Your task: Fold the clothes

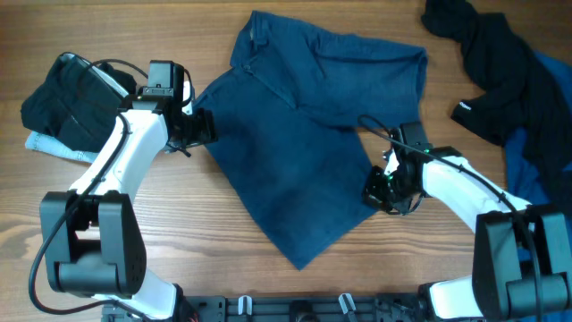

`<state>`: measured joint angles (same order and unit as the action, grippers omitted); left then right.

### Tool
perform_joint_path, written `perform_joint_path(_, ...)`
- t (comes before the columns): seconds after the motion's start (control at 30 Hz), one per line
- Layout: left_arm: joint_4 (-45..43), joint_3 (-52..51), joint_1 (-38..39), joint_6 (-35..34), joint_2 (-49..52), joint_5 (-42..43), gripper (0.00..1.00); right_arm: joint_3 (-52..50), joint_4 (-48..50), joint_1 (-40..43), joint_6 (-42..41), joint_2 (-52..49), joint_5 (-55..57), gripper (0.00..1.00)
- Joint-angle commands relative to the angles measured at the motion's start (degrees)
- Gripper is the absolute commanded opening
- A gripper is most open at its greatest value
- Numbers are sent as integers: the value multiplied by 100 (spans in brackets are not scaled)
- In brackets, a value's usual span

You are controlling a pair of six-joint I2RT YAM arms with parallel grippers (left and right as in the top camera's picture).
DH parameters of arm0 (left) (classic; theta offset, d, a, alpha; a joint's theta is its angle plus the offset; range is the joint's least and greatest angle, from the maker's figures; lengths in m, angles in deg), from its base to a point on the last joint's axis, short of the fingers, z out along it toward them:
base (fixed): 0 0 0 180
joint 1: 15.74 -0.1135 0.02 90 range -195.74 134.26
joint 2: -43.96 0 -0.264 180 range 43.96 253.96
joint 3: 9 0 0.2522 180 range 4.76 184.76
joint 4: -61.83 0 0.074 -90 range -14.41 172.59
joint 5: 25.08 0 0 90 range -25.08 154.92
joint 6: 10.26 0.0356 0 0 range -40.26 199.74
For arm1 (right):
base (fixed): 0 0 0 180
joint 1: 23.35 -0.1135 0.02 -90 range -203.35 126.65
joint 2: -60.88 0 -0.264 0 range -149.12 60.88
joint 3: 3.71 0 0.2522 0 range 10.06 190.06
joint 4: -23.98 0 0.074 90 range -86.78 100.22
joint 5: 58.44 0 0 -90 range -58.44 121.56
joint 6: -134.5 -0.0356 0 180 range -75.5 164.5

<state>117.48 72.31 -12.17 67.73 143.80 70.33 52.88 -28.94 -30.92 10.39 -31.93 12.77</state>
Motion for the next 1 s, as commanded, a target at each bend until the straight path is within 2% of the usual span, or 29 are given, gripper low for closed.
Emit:
perform_joint_path(0.0, 50, -11, -48, -66, 26, -74, 80, -216, -179, 754, -428, -295, 2098, 4)
perform_joint_path(0.13, -46, -11, -48, -68, 26, -24, 88, -109, -122, 1541, -72, -192, 2199, 4)
perform_joint_path(0.23, -173, -11, -37, -66, 28, 96, 89, 4, -48, 1917, 120, -188, 2240, 4)
perform_joint_path(0.37, -295, -13, 52, -24, 111, 420, 88, 160, 20, 2057, 597, -188, 2135, 4)
perform_joint_path(0.5, -302, -17, 487, 68, 573, 610, 87, 223, 44, 2057, 861, -188, 2131, 4)
perform_joint_path(0.6, -345, -17, 848, 323, 844, 481, 74, 223, 44, 2057, 863, -188, 2129, 4)
perform_joint_path(0.63, -385, -17, 975, 321, 955, 219, 66, 223, 46, 2057, 863, -188, 2116, 4)
perform_joint_path(0.7, -387, -17, 1073, 280, 1084, -166, 29, 223, 59, 2057, 866, -188, 2033, 4)
perform_joint_path(0.73, -339, -17, 1084, 205, 1156, -352, 8, 223, 59, 2057, 866, -188, 2024, 4)
perform_joint_path(0.77, -264, -17, 1084, 138, 1185, -407, 4, 223, 59, 2057, 870, -188, 2024, 4)
perform_joint_path(0.97, 1005, -17, 940, -848, 1217, -1344, 4, 223, 127, 2057, 1019, -188, 2028, 4)
